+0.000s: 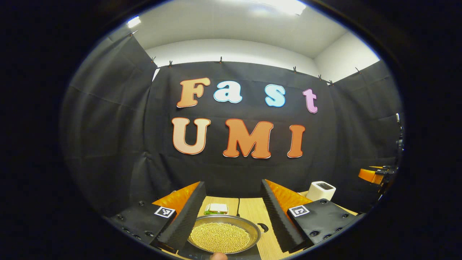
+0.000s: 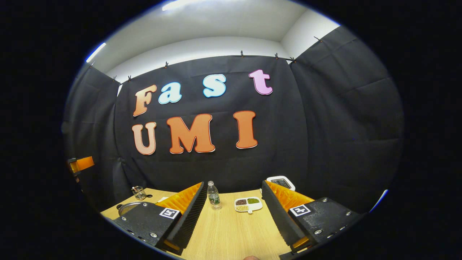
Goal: First push the handle of the pot to place it horizontally, then grasp the pot with both hands and set it on the induction cooktop.
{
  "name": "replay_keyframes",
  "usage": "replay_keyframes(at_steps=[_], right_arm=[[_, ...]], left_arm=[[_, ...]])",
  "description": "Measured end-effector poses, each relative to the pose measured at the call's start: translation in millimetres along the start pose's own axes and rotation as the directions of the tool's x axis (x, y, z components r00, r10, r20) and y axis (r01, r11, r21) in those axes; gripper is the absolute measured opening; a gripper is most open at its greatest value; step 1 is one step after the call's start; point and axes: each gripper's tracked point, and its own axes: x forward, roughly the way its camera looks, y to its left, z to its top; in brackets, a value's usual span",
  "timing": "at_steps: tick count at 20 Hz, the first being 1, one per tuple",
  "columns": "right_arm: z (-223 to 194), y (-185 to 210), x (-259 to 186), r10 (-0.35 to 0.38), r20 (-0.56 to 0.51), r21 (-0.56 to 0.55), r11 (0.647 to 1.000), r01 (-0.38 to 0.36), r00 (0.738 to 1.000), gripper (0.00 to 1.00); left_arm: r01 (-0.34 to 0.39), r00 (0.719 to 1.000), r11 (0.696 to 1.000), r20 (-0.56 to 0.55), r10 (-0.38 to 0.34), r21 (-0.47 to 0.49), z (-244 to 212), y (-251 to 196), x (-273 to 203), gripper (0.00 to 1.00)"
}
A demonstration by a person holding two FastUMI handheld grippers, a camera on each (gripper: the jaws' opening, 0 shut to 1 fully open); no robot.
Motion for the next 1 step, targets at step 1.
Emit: replay_keyframes(at_steps=[1], right_arm=[[1.3,0.3,-1.2,0.0,0.003,-0.007,1.0,0.0,1.0,0.95]], left_arm=[[0.0,1.0,1.0,-0.004,0.0,-0.002,-1.0,0.0,0.3,0.99]])
